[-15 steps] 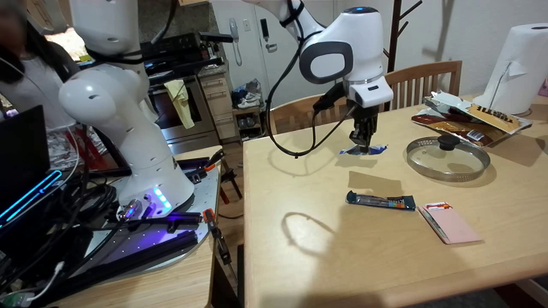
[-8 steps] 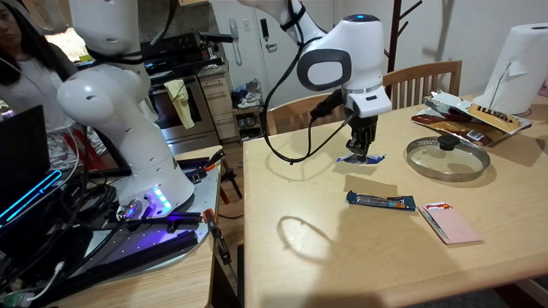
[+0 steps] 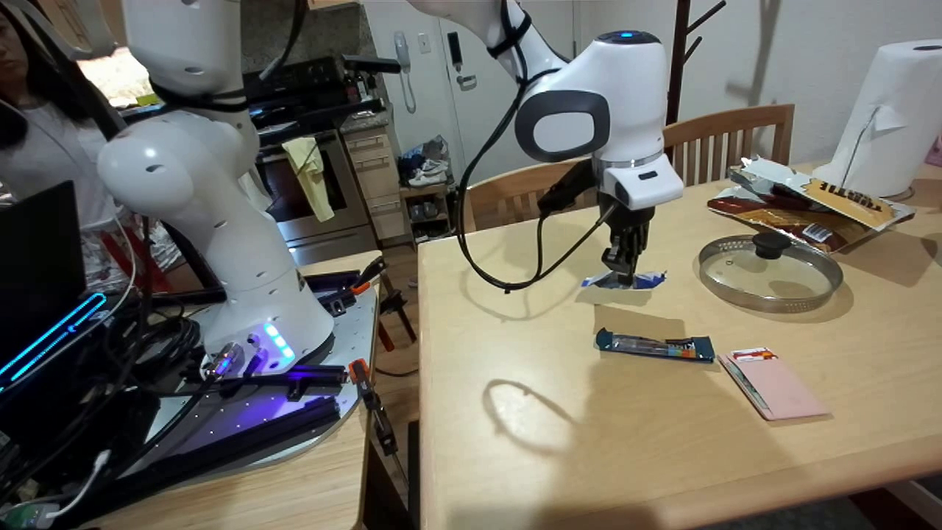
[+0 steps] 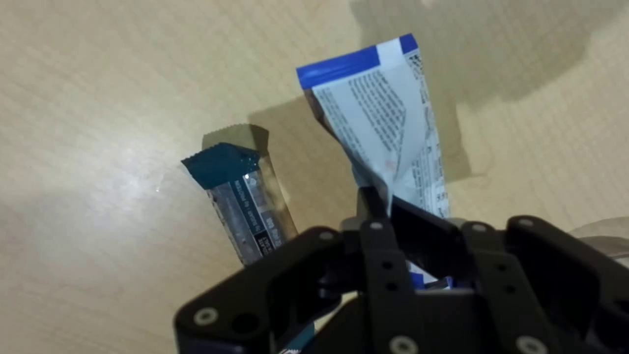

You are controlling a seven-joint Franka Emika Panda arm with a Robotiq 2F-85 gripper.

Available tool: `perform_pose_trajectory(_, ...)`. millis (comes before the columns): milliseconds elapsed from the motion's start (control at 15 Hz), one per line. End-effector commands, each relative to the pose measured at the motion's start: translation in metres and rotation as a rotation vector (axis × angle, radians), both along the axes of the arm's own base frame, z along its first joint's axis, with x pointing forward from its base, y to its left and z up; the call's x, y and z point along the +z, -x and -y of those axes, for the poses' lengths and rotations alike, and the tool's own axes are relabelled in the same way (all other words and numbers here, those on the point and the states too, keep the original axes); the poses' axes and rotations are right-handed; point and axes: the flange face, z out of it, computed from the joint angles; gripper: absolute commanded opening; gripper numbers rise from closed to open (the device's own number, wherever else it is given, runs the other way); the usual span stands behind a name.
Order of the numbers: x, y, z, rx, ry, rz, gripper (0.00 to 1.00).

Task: Move the white and blue packet backwards

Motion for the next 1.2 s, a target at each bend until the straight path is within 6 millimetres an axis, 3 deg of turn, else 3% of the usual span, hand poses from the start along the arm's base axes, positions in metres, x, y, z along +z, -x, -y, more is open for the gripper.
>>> perform_pose_trajectory(0, 0.002, -0.018, 0.013, 0.066, 0.006, 0.001, 0.01)
perform_pose_trajectory(400, -0.001, -0.044, 0.012, 0.143, -0.002, 0.012, 0.01)
perform_pose_trajectory(800, -0.042, -0.051, 0.009, 0.174, -0.023, -0.014, 0.01)
perform_pose_trajectory(1133, -0.067, -0.048, 0.019, 0.164, -0.03, -0.042, 0.01)
